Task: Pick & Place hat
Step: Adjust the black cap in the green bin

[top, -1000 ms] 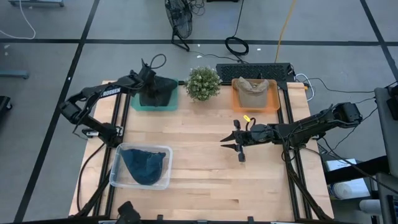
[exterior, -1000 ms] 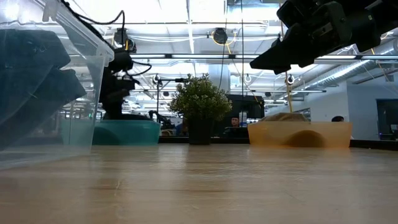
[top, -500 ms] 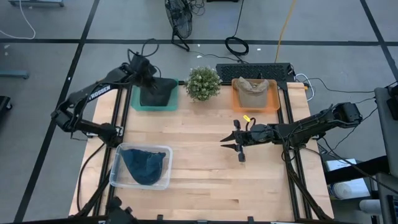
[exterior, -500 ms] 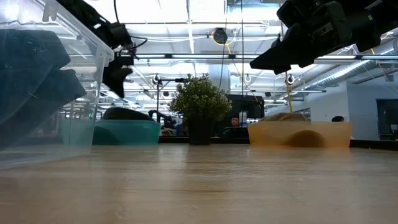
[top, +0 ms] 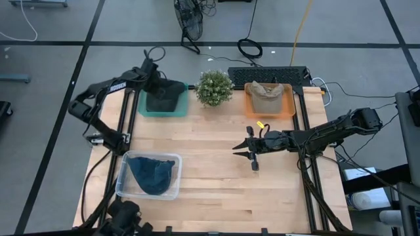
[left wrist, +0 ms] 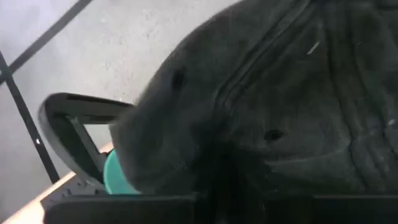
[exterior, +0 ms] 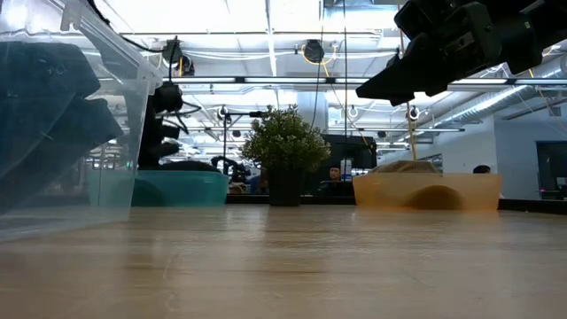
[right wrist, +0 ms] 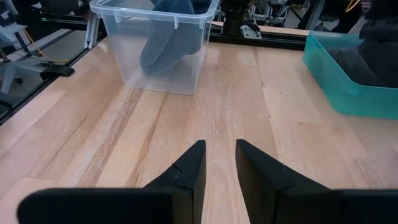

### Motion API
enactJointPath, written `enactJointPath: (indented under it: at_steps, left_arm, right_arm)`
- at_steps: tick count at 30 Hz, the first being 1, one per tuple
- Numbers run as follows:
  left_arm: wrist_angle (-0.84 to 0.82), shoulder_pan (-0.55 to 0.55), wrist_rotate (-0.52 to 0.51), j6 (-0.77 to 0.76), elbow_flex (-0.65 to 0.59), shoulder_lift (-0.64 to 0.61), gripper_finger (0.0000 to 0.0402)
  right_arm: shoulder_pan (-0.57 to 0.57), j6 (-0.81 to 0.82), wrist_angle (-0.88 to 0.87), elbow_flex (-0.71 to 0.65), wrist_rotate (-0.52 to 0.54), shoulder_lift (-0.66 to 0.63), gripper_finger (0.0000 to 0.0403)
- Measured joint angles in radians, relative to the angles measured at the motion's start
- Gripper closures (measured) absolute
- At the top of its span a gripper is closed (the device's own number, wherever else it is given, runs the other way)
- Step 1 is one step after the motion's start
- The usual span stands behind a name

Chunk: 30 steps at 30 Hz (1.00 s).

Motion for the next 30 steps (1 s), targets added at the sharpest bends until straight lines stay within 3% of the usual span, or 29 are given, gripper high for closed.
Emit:
enactJointPath:
  at_steps: [7,13,30]
  left_arm:
    - [-0.023,-0.015,0.013,-0.017,0.002,0.100,0.0355]
    - [-0.030,-0.027,0.013,-0.008,0.005,0.108,0.0355]
    - [-0.044,-0.054,0.168,-0.050,0.019,-0.227,0.0355]
  right_arm:
    - [0.000,-0.002,-0.004,0.000,0.000,0.000,0.0328]
    - [0.000,0.001,-0.008,0.000,0.000,0.000,0.0328]
    - [0.000,0.000,-0.008,0.000,0.000,0.000,0.0328]
